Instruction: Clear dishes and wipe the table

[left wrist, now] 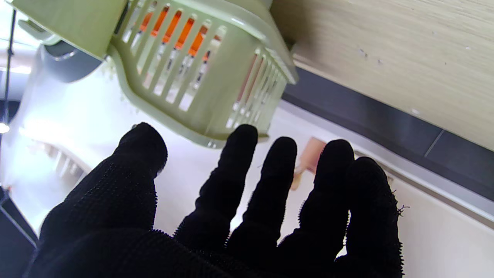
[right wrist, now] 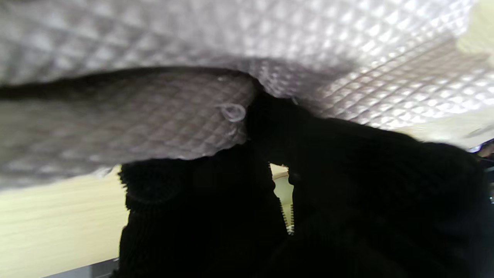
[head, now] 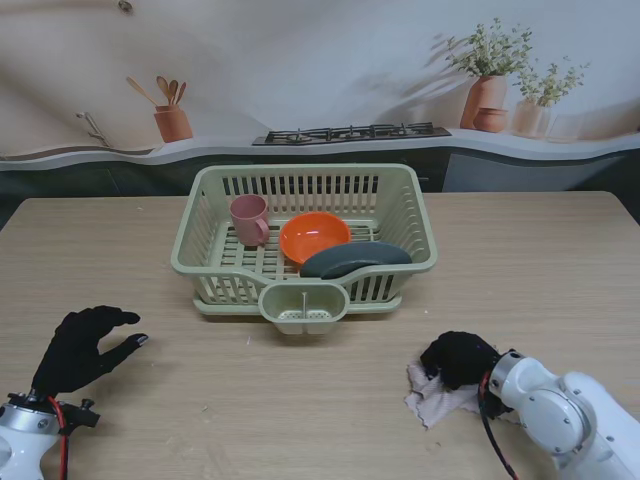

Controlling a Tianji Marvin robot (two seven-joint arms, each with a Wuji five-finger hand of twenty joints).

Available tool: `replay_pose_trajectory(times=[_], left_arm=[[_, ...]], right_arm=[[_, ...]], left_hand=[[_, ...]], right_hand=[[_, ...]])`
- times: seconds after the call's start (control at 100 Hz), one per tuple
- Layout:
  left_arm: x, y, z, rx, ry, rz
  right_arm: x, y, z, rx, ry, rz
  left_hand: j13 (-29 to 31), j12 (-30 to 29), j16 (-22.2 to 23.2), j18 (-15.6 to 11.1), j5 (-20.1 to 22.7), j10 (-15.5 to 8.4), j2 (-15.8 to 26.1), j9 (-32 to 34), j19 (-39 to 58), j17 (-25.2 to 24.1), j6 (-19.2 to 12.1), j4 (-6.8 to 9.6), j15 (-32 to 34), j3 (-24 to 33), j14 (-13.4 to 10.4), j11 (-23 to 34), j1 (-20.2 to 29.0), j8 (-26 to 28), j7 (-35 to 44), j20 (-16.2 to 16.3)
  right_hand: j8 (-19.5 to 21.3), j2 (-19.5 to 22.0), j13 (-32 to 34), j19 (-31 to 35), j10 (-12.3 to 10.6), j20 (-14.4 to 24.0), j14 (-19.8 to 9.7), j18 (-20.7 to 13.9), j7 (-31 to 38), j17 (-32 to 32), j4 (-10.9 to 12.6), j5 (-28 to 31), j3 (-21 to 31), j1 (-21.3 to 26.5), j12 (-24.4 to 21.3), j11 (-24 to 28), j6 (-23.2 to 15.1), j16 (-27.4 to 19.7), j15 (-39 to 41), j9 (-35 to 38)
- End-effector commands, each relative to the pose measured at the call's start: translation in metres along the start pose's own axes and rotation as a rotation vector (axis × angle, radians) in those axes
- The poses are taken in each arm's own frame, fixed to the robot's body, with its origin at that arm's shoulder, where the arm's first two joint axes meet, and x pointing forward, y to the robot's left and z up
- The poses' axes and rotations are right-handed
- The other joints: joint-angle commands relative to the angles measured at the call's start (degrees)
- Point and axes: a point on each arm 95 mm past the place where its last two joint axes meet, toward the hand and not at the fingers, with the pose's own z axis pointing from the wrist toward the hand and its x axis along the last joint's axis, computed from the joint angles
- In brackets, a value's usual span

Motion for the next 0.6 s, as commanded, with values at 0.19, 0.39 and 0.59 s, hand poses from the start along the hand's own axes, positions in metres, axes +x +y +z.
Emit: replay_pose_trajectory(times=[0.19,0.39,0.59], left_arm=[[0.001,0.001,-0.003,-0.001,-0.001,-0.008],[0.001,0.000,-0.005,0.009,0.000,-0.005],[0.001,0.000,-0.006,0.010,0.002,-0.004]], right_arm=[[0.035,-0.017,0.017,0.074,0.066,0.026],[0.028,-0.023,0.011,0.077,0.039,0.011],[0.001,-0.026,-0.012,0.049,-0.037,-0.045]], left_hand=[[-1.2,-1.1,0.5,-0.5,2.3,1.6,2.1,-0.9,0.7,-0.8,0.5,1.32,0.4,-1.1,2.1,0.2,1.3,0.4,-0.2,-0.1],[-1.2,-1.1,0.5,-0.5,2.3,1.6,2.1,-0.9,0.6,-0.9,0.5,1.33,0.4,-1.2,2.1,0.2,1.3,0.4,-0.2,-0.2],[-1.3,-1.1,0.5,-0.5,2.3,1.6,2.2,-0.9,0.6,-0.9,0.4,1.34,0.4,-1.3,2.1,0.2,1.3,0.4,-0.2,-0.2]], right_hand=[[0.6,1.1,1.9,-0.2,-3.6,0.0,0.4,-6.2,0.8,0.0,-1.0,0.4,0.7,3.1,-7.0,-9.9,3.1,-0.7,1.8,0.5],[0.6,1.1,1.9,-0.1,-3.6,0.0,0.5,-6.1,0.8,0.0,-1.0,0.3,0.7,3.1,-7.1,-9.8,3.1,-0.8,1.9,0.5],[0.4,1.7,2.2,0.1,-3.2,-0.2,0.5,-6.1,0.6,0.6,-1.1,-0.2,0.3,2.8,-7.3,-9.7,3.3,-1.1,2.1,0.4]])
